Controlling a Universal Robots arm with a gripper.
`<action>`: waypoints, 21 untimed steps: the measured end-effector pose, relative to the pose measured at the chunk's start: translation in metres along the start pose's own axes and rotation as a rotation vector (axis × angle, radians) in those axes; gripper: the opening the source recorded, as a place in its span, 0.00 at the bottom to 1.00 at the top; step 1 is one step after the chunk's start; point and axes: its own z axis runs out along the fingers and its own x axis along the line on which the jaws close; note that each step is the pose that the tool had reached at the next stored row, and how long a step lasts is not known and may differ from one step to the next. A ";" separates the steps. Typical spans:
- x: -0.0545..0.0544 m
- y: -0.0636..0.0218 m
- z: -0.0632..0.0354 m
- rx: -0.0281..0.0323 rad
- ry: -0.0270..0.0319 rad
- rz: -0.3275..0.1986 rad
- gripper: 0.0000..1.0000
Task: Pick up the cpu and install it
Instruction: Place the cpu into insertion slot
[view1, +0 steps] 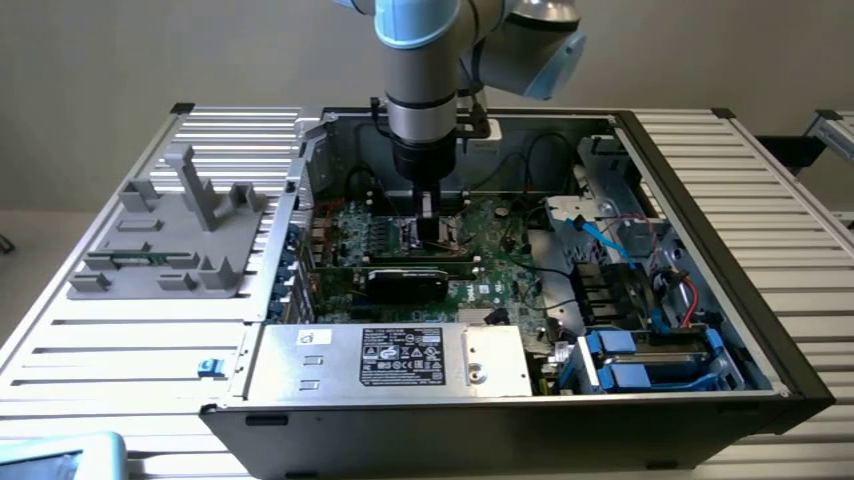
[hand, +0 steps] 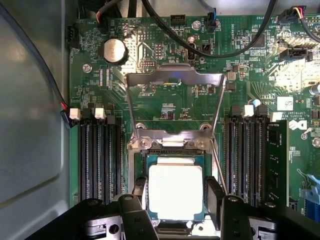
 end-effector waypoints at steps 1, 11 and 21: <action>0.000 -0.0002 0.0002 -0.0022 0.0001 0.000 0.55; 0.000 -0.0015 0.0015 -0.0085 0.0002 0.001 0.55; -0.001 -0.0021 0.0019 -0.0084 0.0025 0.003 0.55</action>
